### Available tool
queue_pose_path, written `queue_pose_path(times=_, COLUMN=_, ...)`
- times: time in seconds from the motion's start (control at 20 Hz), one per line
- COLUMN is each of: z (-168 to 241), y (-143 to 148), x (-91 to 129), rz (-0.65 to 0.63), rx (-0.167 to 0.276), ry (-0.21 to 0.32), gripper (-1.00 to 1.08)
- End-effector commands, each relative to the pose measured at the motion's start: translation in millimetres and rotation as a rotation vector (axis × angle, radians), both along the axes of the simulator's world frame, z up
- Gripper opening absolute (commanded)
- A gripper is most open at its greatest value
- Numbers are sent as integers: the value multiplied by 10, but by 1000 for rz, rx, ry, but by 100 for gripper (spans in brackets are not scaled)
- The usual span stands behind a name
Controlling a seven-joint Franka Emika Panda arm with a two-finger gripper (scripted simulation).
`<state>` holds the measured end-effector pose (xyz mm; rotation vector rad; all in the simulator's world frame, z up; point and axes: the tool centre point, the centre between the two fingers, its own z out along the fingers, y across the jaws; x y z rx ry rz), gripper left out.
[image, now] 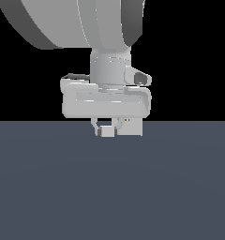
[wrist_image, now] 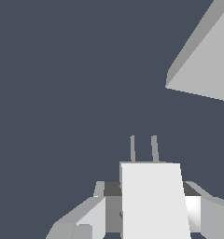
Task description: Plug the charger into the wall socket.
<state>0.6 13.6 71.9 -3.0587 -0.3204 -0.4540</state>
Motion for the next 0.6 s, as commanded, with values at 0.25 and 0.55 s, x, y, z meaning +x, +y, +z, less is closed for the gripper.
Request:
queue_pose_path(times=0.25, z=210, y=-410, x=161, rz=-179, rx=-1, ry=2, gripper=-100)
queue_pose_path(times=0.55, z=278, y=-568, x=194, rz=-243, rx=-2, ry=4, gripper=-100)
